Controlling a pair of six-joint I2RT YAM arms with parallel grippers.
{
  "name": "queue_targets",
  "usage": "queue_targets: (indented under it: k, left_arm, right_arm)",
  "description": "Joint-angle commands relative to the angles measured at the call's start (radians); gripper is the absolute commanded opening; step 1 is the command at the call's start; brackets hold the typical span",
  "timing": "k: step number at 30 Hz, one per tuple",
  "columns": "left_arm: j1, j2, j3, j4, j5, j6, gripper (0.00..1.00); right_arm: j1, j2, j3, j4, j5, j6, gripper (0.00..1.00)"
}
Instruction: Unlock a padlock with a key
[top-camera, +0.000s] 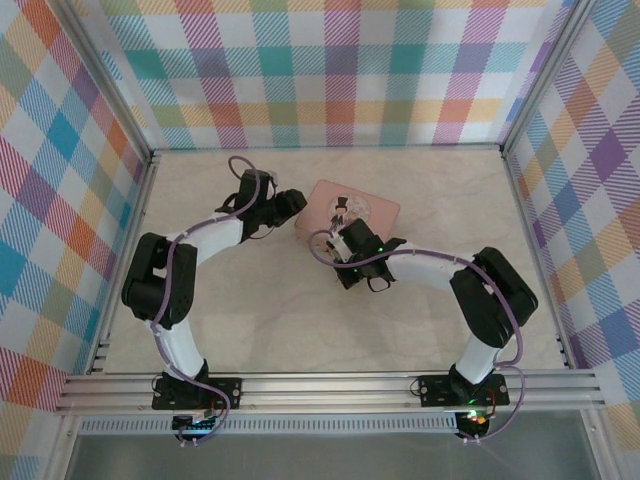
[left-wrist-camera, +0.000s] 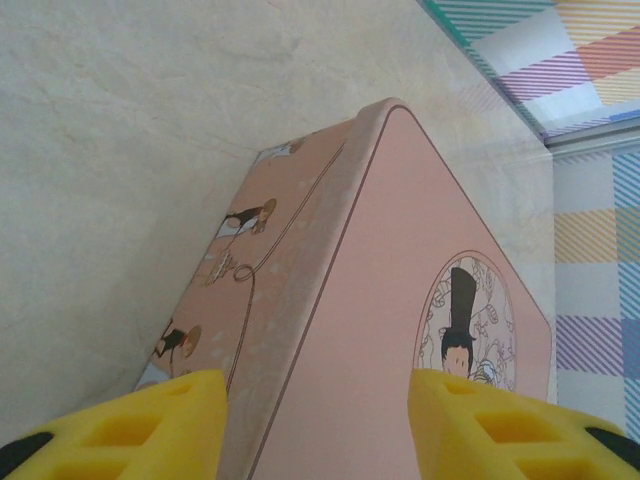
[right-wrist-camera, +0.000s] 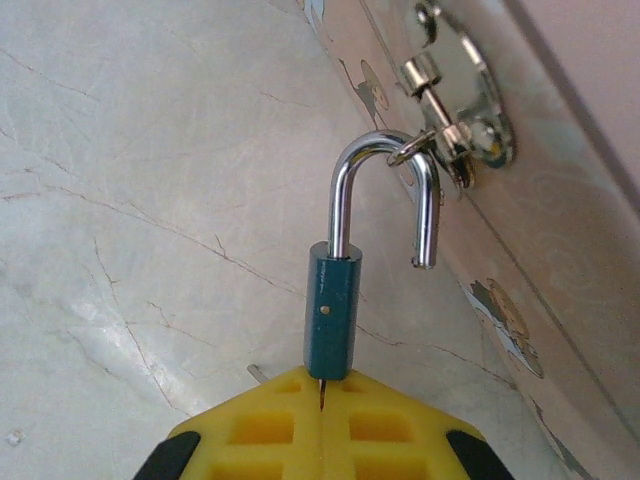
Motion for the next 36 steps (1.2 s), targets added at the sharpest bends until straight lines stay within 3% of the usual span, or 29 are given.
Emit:
queue_targets:
  k: [1,12,36]
  left_arm:
    - [0.011,0.035,0.034,-0.013,0.036,0.02,0.51]
    - [-0.008,0.052,0.015,0.014,0.084,-0.006,0.49]
    - [-0.028,0.058,0.016,0.016,0.092,-0.015,0.49]
  right_arm:
    - [0.008,-0.04,-0.011,-0.021,0.01,-0.044,0.0]
    - [0.039,-0.045,-0.01,-0.015,0.114,-0.178,0.0]
    - [0.052,-0.054,-0.005,0.047,0.175,-0.372,0.0]
